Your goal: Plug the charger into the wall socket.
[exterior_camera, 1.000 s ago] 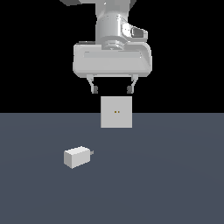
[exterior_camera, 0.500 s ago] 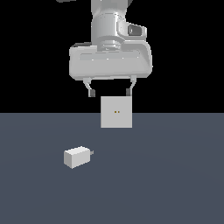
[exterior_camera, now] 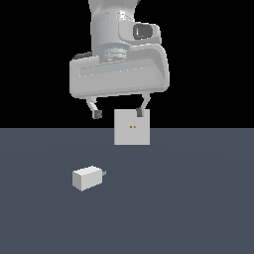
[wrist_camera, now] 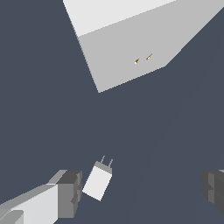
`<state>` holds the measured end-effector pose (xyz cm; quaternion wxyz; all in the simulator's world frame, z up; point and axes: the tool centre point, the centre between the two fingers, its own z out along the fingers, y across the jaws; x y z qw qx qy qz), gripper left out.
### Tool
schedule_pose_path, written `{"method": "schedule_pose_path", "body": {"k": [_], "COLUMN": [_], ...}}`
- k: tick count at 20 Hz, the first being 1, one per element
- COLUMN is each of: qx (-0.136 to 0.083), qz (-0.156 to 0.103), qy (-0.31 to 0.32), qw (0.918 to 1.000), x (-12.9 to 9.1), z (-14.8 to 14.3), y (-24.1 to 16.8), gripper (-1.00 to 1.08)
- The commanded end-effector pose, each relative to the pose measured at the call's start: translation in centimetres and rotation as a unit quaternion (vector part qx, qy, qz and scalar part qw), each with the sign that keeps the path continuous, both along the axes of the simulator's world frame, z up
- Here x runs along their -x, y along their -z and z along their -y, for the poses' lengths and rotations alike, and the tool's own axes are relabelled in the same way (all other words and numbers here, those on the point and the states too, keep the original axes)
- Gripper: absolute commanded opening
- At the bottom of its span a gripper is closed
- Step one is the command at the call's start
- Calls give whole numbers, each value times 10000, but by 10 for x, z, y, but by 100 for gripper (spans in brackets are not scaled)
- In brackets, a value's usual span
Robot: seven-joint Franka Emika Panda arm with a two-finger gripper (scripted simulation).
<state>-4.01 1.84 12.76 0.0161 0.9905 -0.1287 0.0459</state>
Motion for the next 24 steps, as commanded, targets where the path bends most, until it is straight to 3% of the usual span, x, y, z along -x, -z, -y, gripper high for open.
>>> {"method": "schedule_pose_path", "body": {"k": [1,12,24], "qx": [22,123,238], "qz": [80,379,662], "qy": [209,1011,1781], "qw": [9997,9941,9815], "x": [5,22,33], "z": [-4,-21,-40], "y": [5,28,51], "gripper": [100,100,100]}}
